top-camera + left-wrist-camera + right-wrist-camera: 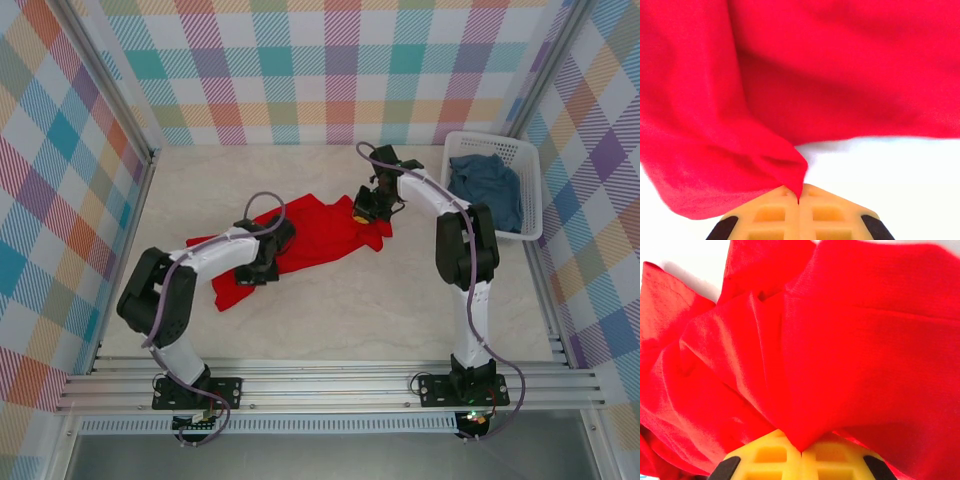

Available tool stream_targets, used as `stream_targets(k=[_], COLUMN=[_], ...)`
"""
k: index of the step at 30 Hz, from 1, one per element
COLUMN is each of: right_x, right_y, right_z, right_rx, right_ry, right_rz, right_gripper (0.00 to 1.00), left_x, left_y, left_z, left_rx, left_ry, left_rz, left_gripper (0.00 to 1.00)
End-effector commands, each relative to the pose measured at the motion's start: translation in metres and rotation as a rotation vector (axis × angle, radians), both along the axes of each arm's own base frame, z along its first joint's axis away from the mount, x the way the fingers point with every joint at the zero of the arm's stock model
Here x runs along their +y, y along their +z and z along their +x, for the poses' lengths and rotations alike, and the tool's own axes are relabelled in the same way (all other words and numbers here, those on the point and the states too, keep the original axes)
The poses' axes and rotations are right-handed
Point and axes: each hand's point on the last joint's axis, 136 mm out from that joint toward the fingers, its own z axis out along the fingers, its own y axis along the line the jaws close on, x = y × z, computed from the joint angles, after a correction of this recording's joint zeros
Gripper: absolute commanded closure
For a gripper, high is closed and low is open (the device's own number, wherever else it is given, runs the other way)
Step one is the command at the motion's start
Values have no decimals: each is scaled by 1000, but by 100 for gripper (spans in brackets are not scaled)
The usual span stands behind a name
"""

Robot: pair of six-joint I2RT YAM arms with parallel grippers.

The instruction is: Fold and stack the t-shirts

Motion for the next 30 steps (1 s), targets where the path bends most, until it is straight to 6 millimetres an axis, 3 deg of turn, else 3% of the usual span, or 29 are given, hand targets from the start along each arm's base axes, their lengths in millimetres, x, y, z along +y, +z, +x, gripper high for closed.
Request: stream_targets(k=[1,5,7,10,15,19,21,25,30], right_x=[-15,-20,-23,-29,-43,-55,-55,-53,-50], right_y=[28,67,96,144,228,265,265,232,226], right_z=[19,49,61,73,72,56,48,36,36], right_rx=[-78,-189,-269,-396,-601,-690,-681,-579,-586], right_ry=[-34,-32,-24,-20,-47,-70,-56,-51,-66], right_rz=[11,33,28,22,24,14,23,29,56], right_gripper=[100,100,100,100,100,100,100,100,100], left_x=[23,63,82,112,156,160,156,150,154], left_y=[93,190,238,293,354,395,396,364,330], left_z=[31,43,41,25,-10,-16,-13,-16,-25], left_rx=[-272,-579,-734,-924,-1139,-1255,-1242,-1171,-1129], left_ry=[122,294,358,426,512,463,443,467,490], left_rz=[-57,-134,-193,-234,-250,-311,-330,-382,-355], left_gripper=[100,100,100,100,100,100,100,100,100])
